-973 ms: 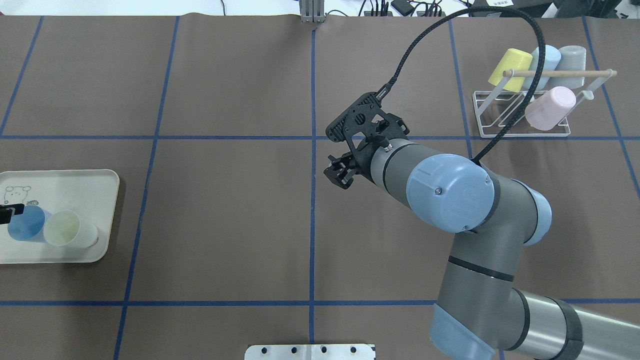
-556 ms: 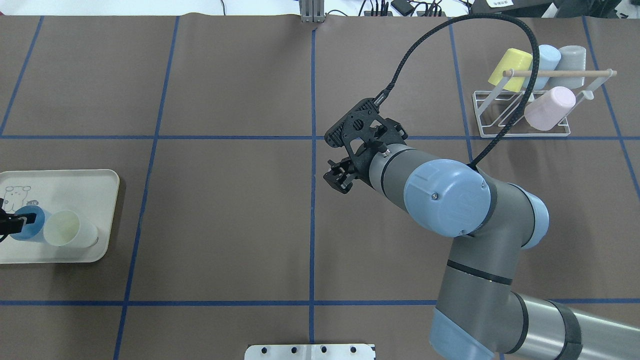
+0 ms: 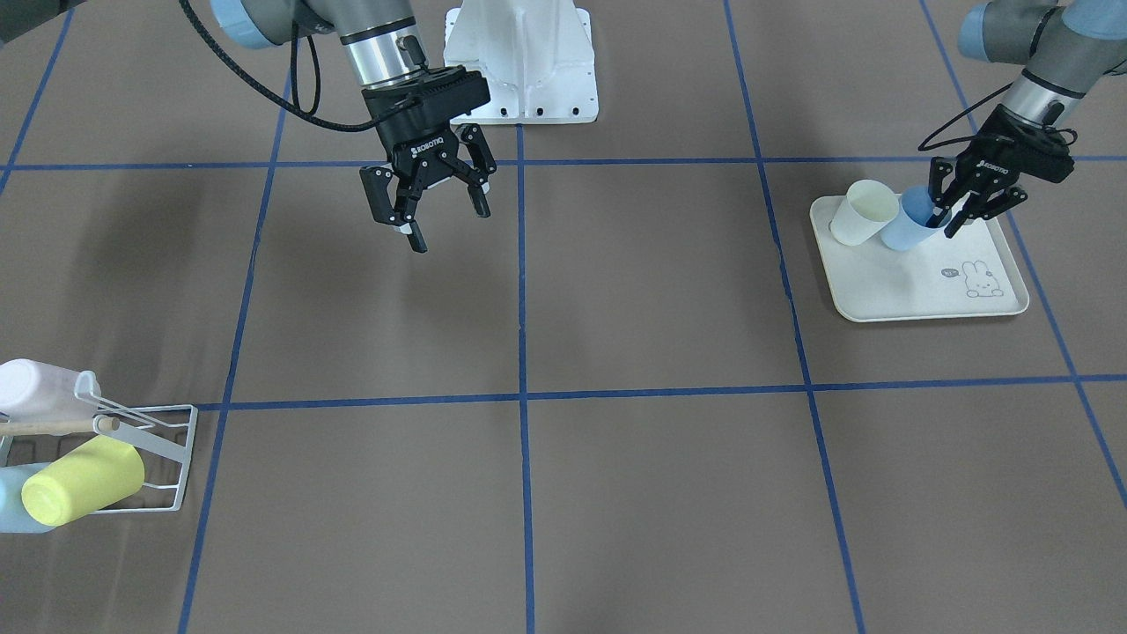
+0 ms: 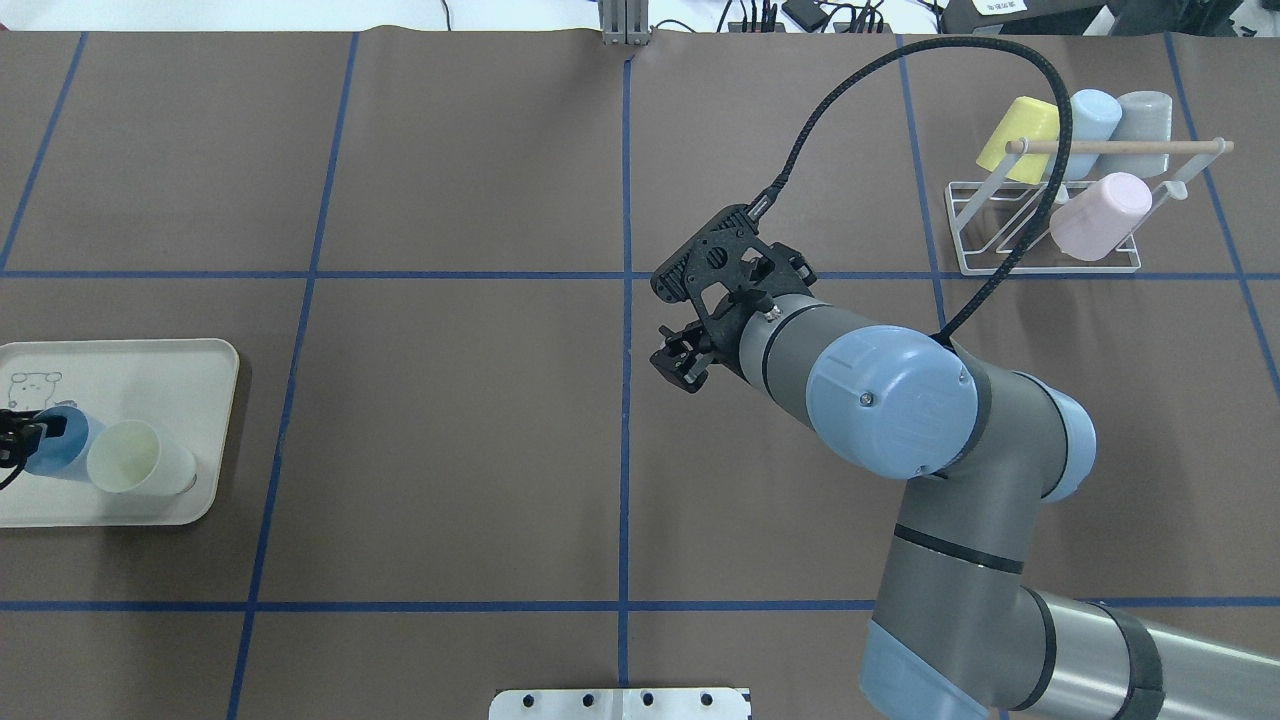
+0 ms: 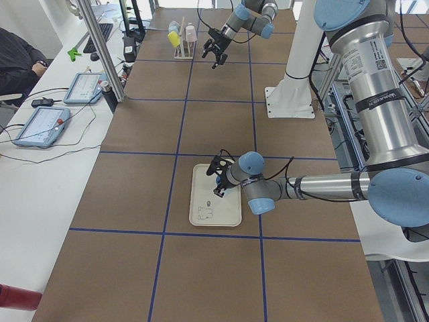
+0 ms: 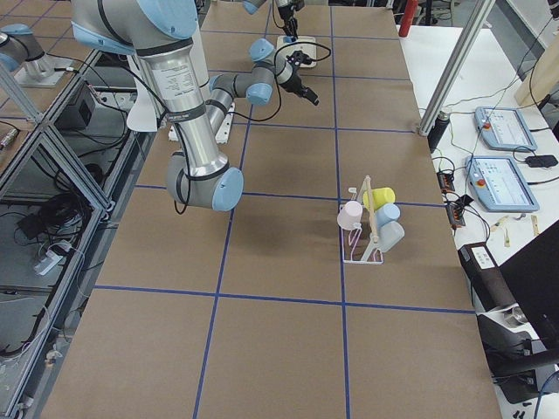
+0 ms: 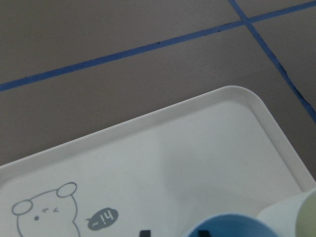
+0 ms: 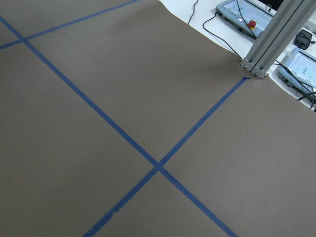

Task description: Transfer IKEA cup to right arm and place on rack

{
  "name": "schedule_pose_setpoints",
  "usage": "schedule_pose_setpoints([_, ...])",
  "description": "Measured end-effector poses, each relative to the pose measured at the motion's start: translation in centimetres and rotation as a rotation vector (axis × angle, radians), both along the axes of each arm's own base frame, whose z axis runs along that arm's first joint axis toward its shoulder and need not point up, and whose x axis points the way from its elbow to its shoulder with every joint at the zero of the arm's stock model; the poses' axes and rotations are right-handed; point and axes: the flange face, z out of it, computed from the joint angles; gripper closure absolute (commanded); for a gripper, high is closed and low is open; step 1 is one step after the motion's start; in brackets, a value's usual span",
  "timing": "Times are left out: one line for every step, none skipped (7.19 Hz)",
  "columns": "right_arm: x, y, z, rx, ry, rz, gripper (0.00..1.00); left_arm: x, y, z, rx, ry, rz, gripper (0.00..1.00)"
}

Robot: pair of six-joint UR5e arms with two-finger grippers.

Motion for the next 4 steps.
schedule_pose_setpoints([-0.2,0.0,0.2,-0.001,0.005,-0.001,0.01,0.1,-0.2,0.4,-0.001,-0.005,0.001,1.00])
schedule_pose_setpoints([-0.4,0.0,0.3,-0.003,0.008,-0.002,0.01,0.1,-0.3,0.5,-0.002,-0.008,0.000,1.00])
schedule_pose_setpoints([-0.6,0.0,0.4,-0.004,0.009,-0.003,0.01,-0.6,-0.7,0.4,-0.001,-0.009,-0.020,1.00])
schedule_pose_setpoints([-0.8,0.0,0.4,-0.006,0.011,-0.004,0.01,-2.3,-1.7,0.0,0.018,-0.008,-0.065,1.00])
